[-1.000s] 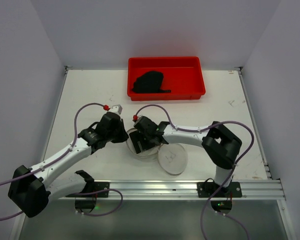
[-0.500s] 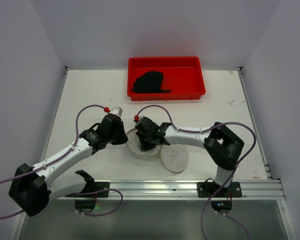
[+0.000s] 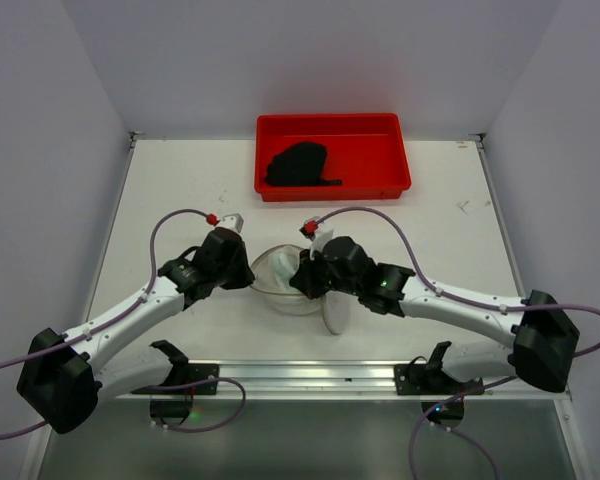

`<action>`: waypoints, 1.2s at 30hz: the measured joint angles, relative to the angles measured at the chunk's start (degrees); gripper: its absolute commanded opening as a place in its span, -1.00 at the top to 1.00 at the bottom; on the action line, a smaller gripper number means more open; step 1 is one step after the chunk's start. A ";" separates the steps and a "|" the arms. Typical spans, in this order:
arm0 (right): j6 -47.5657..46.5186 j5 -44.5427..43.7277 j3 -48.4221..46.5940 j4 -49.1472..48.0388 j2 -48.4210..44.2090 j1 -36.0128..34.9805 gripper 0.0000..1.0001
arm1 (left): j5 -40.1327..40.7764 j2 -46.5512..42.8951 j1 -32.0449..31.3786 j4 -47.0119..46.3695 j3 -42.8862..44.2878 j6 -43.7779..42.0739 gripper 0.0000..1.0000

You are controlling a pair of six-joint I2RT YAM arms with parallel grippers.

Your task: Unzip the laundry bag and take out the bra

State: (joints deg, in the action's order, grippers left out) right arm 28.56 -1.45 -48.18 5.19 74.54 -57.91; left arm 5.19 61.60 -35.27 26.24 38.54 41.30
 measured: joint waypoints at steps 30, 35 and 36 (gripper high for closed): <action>-3.10 5.55 6.16 -33.97 -12.76 6.27 1.00 | -7.85 0.02 -1.92 -8.50 -1.92 3.13 1.00; -5.44 5.62 -2.25 -28.68 -11.06 19.96 1.00 | -6.29 0.15 -1.92 -8.11 -1.92 3.08 1.00; -5.99 6.19 -4.57 -27.69 -9.94 22.86 1.00 | -6.08 0.26 -1.92 -8.11 -1.92 3.08 1.00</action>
State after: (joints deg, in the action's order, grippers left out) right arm 22.57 4.73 -52.75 -22.50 64.60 -35.05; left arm -0.89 61.87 -37.19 18.13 36.62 44.38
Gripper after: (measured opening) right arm 0.026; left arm 0.012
